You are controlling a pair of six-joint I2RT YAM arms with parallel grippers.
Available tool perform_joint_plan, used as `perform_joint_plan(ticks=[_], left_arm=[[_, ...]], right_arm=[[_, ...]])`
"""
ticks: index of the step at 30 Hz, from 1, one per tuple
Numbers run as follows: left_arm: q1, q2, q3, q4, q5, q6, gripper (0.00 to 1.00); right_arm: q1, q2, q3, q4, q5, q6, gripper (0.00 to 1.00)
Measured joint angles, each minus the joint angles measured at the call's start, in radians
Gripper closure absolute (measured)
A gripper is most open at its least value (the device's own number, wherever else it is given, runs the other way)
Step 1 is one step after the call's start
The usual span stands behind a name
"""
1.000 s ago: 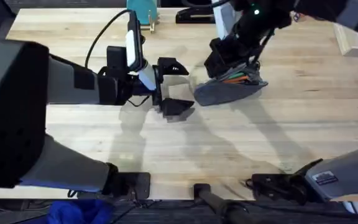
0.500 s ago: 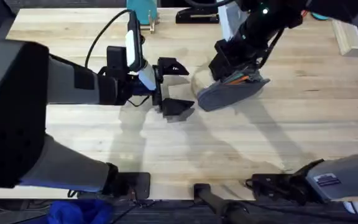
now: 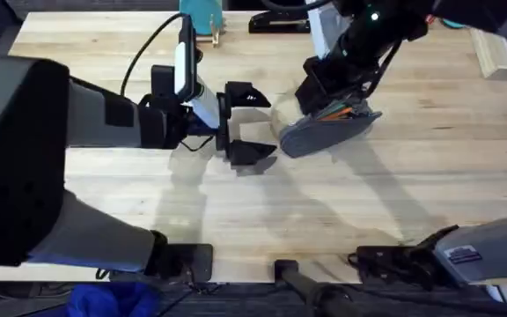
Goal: Unzip the bag, pick up the pens from the table one at a time and place them inside, then zip the bag closed.
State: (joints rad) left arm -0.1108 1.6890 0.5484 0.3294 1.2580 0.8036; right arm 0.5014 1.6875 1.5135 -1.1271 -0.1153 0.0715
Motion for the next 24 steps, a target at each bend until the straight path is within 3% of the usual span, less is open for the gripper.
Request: perform_joint_plan(ticks=[5, 10, 17, 24], left_arm=[[-0.001, 0.0, 0.0, 0.0, 0.002, -0.006, 0.005], [-0.029, 0.0, 0.0, 0.0, -0.016, -0.074, 0.004], [-0.117, 0.0, 0.0, 0.07, -0.095, -0.217, 0.004], [-0.155, 0.0, 0.0, 0.163, -0.174, -0.4, 0.004]], right_arm=[[0.0, 0.0, 0.0, 0.0, 0.0, 0.0, 0.966], [0.0, 0.0, 0.0, 0.0, 0.0, 0.0, 0.966], [0.0, 0.0, 0.0, 0.0, 0.0, 0.0, 0.966], [0.0, 0.0, 0.0, 0.0, 0.0, 0.0, 0.966]])
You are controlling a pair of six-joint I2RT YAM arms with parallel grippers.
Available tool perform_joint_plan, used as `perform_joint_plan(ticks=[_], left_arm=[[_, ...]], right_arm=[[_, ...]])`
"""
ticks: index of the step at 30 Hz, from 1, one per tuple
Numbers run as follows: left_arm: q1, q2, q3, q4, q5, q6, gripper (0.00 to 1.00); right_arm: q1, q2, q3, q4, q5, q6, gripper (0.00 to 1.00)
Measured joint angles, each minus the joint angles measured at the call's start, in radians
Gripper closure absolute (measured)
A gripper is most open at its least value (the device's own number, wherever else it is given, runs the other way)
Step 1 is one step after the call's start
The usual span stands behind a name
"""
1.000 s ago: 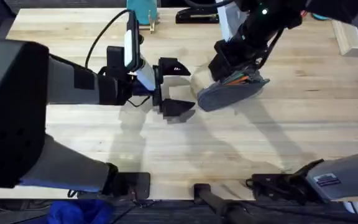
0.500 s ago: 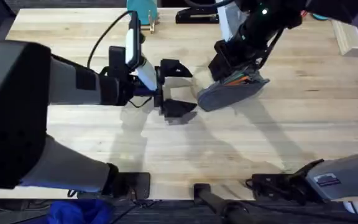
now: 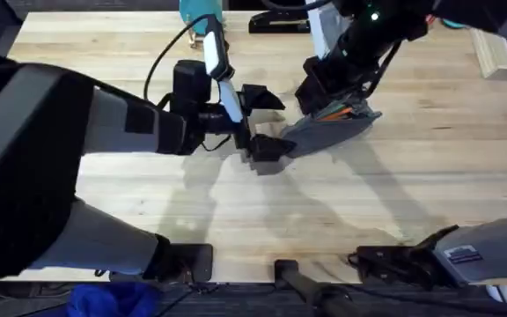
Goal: Unzip the bag, pick up the pens from the table one at a time and place them inside, then zip the bag closed.
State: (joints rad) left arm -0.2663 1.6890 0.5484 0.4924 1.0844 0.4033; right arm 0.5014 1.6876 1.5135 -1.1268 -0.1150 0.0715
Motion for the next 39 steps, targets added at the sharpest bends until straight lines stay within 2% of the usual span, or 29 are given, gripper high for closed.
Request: perform_joint_plan(ticks=[10, 21, 26, 27, 28, 31, 35, 36, 39], left_arm=[[-0.096, 0.0, 0.0, 0.044, -0.109, -0.114, 0.004], [-0.136, 0.0, 0.0, 0.054, -0.187, -0.168, 0.004], [-0.142, 0.0, 0.0, 0.059, -0.196, -0.175, 0.004], [-0.142, 0.0, 0.0, 0.062, -0.198, -0.179, 0.063], [-0.142, 0.0, 0.0, 0.065, -0.199, -0.179, 0.163], [-0.143, 0.0, -0.001, 0.077, -0.197, -0.18, 0.545], [-0.146, 0.0, -0.002, 0.096, -0.199, -0.18, 0.912], [-0.146, 0.0, -0.002, 0.099, -0.199, -0.181, 0.945], [-0.146, 0.0, -0.002, 0.098, -0.199, -0.182, 0.954]], right_arm=[[0.0, 0.0, 0.0, 0.0, 0.0, 0.0, 0.967], [0.0, 0.0, 0.0, 0.0, 0.0, 0.0, 0.967], [0.0, 0.0, 0.0, 0.0, 0.0, 0.0, 0.967], [0.0, 0.0, 0.0, 0.0, 0.0, 0.0, 0.967], [0.0, 0.0, 0.0, 0.0, 0.0, 0.0, 0.967], [0.0, 0.0, 0.0, 0.0, 0.0, 0.0, 0.967], [0.0, 0.0, 0.0, 0.008, 0.005, 0.0, 0.967], [0.0, 0.0, 0.0, 0.007, 0.007, 0.0, 0.967], [0.0, 0.0, 0.0, 0.007, 0.008, 0.0, 0.967]])
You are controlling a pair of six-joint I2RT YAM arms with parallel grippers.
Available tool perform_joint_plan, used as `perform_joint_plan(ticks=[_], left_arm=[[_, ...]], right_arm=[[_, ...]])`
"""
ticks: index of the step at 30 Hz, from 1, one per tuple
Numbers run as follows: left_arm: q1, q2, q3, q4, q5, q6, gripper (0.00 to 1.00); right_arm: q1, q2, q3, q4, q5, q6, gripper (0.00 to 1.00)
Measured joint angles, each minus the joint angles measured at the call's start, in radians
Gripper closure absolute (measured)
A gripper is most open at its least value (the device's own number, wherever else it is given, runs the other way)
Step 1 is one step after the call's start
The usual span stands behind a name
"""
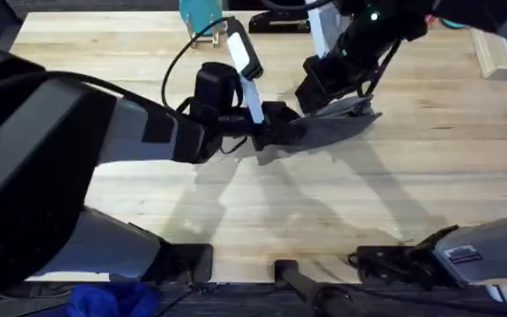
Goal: Unzip the bag, pick up the pens from the table one at a time and place them inside, then zip the bag closed.
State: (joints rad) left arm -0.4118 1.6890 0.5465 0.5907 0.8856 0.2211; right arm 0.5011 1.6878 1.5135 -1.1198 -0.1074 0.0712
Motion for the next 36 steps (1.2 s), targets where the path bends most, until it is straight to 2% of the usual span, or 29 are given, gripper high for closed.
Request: perform_joint_plan(ticks=[28, 36], left_arm=[[-0.003, 0.0, 0.0, 0.0, 0.002, 0.0, 0.96], [-0.003, 0.0, 0.0, 0.0, 0.004, 0.0, 0.96]], right_arm=[[0.0, 0.0, 0.0, -0.049, 0.074, 0.0, 0.966], [-0.058, 0.0, 0.0, -0.078, 0.077, 0.001, 0.966]])
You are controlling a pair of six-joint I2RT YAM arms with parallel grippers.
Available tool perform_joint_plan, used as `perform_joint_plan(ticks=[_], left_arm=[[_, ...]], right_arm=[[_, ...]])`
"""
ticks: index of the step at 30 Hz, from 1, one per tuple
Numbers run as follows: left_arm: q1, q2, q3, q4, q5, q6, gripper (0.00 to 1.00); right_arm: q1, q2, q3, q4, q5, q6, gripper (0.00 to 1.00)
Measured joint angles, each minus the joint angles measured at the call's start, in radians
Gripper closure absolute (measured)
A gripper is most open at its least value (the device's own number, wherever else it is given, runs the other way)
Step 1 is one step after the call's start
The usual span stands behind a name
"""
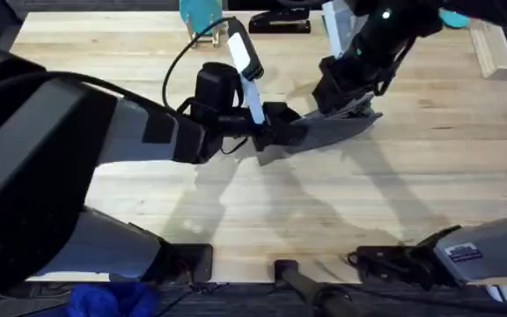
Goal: Unzip the bag, pick up the pens from the table one at a time and place them inside, then zip the bag closed.
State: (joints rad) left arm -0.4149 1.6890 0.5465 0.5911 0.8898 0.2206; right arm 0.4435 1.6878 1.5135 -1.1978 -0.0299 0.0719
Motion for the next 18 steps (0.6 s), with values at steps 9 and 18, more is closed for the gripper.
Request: perform_joint_plan(ticks=[9, 18], left_arm=[[0.0, 0.0, 0.0, -0.003, 0.0, 0.0, 0.96], [-0.002, 0.0, 0.0, 0.001, 0.0, 0.0, 0.959]], right_arm=[[-0.075, 0.0, 0.0, -0.013, 0.0, -0.001, 0.966], [-0.169, 0.0, 0.0, -0.015, -0.014, -0.001, 0.966]])
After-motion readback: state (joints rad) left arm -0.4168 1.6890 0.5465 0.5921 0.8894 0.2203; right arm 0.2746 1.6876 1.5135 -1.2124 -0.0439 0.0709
